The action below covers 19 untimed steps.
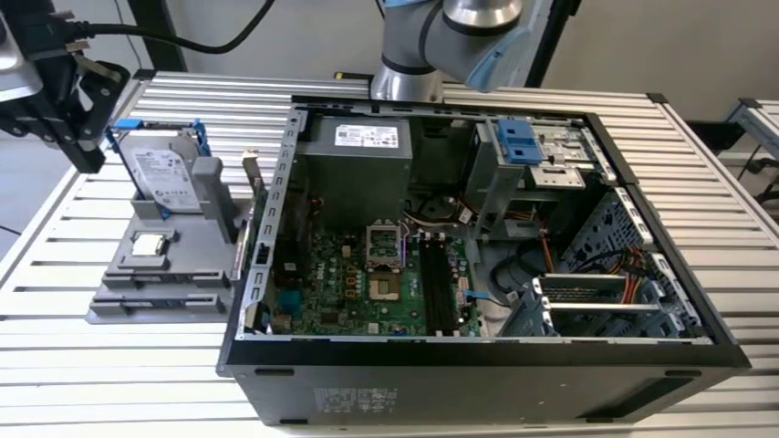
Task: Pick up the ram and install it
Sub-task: 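Reach for the ram, then pick up the ram and move it above insertion slot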
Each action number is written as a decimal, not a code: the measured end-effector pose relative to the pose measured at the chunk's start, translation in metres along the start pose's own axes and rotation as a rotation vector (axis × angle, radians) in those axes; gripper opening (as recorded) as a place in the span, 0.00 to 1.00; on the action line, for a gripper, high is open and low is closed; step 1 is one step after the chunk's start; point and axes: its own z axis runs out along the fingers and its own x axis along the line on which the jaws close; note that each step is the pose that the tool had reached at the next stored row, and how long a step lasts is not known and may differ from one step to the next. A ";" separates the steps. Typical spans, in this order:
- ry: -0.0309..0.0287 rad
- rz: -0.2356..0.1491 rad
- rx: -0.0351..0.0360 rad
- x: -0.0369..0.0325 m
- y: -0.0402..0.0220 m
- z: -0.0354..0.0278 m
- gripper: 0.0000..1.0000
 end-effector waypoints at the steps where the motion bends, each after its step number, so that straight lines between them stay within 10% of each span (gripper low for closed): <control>1: 0.0009 -0.016 -0.0002 0.0000 0.0000 0.0000 0.00; 19: 0.0171 -0.343 -0.0048 0.0001 0.0000 -0.0001 0.00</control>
